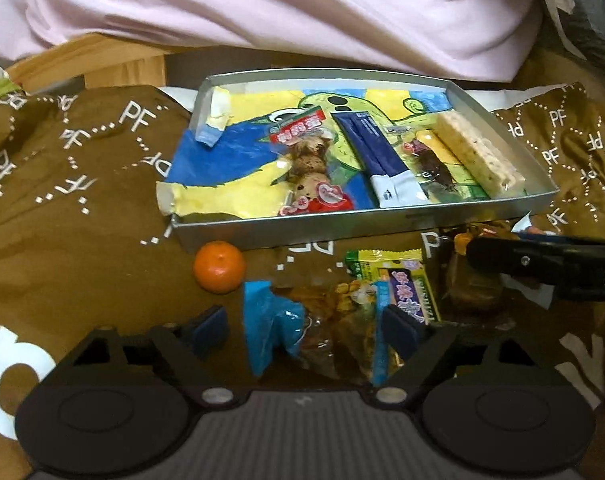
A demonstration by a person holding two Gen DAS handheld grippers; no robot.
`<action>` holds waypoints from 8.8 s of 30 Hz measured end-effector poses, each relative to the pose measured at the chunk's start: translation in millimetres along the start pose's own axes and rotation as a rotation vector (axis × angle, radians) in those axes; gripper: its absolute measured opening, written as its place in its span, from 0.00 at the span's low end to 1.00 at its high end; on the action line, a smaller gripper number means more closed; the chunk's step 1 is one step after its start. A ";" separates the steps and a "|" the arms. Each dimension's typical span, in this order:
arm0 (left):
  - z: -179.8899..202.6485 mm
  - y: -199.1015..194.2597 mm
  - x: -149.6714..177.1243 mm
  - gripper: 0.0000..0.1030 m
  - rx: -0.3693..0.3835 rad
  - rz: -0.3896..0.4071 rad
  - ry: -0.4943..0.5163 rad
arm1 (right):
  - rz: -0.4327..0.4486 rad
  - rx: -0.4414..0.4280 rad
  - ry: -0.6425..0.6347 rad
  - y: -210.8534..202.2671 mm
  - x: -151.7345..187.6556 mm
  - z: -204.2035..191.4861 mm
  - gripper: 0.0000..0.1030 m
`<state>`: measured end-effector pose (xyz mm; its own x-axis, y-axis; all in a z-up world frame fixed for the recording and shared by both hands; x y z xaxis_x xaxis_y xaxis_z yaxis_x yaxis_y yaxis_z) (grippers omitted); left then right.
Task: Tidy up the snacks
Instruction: 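Grasp the clear spicy-snack packet with the left tool while the right tool grasps the gold packet, then carry the spicy-snack packet with the left tool while the right tool carries the gold packet into the tray, then open both tools to release the packets in the tray, then lift both tools and move back over the remaining snacks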
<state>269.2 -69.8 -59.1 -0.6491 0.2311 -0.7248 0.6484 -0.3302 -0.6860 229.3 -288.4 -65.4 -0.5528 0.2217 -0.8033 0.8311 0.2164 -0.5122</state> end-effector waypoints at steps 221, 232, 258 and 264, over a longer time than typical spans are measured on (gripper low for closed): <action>31.2 -136.2 67.8 1.00 -0.183 0.210 -0.220 | 0.122 0.272 -0.127 -161.1 67.1 -53.3 0.99; 30.6 -129.9 71.2 1.00 -0.188 0.185 -0.208 | 0.055 0.287 -0.111 -149.0 70.4 -48.2 0.99; 33.2 -105.0 46.3 1.00 -0.166 0.191 -0.153 | 0.065 0.231 -0.185 -138.3 32.4 -45.2 0.99; 34.4 -84.7 38.3 1.00 -0.128 0.179 -0.129 | 0.132 0.190 -0.306 -124.6 12.1 -32.7 0.99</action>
<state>175.7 -64.4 -26.5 -0.5596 0.0576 -0.8268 0.7972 -0.2351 -0.5560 117.1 -281.7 -1.4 -0.4207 -0.0645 -0.9049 0.9061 0.0188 -0.4226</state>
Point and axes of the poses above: each gripper's, at about its wrist camera, not at the fingertips, and y roughly the way its jaws point, z to its right, x to its underside, the point moved 3 cm from there along y, roughly the way its jaws point, and after that the axes turned 2 degrees about x, right-handed, at the moved point
